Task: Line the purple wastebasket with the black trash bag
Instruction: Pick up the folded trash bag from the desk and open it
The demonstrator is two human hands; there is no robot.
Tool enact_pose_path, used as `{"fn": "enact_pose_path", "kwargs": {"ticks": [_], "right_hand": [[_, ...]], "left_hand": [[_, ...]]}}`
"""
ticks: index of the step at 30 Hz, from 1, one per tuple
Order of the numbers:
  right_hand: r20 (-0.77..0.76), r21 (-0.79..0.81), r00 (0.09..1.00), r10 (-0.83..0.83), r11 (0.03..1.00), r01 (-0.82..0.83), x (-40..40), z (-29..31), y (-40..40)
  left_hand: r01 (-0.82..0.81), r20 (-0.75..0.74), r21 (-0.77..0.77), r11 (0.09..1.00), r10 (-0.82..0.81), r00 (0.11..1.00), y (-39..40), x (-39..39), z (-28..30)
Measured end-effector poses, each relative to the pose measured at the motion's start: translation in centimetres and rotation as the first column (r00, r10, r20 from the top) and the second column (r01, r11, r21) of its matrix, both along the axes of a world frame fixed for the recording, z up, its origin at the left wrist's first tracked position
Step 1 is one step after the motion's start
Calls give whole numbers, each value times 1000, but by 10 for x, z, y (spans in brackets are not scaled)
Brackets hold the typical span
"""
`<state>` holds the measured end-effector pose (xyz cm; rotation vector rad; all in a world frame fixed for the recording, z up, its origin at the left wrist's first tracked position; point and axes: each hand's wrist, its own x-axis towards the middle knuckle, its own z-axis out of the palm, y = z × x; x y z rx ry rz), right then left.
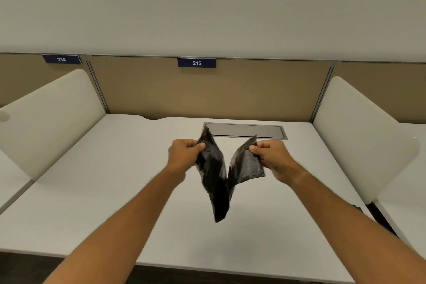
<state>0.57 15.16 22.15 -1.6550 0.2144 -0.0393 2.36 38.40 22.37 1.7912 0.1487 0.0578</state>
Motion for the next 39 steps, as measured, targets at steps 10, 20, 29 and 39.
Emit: {"fn": "enact_pose_path", "kwargs": {"ticks": [10,20,29,39], "right_hand": [[-59,-300,929,-365,894,332,6,-15,-112],[-38,-477,917,-398,813,333,7,-18,-119],[102,-580,974,-202,783,223,6,38,-31],[159,-10,922,354,934,-357,17,108,82]], "left_hand": [[-349,-110,-110,931,338,935,122,28,-8],[-350,-74,-146,925,343,936,130,24,12],[-85,168,-123,989,105,980,57,14,88],[-40,220,-99,994,61,974,-12,10,105]]}}
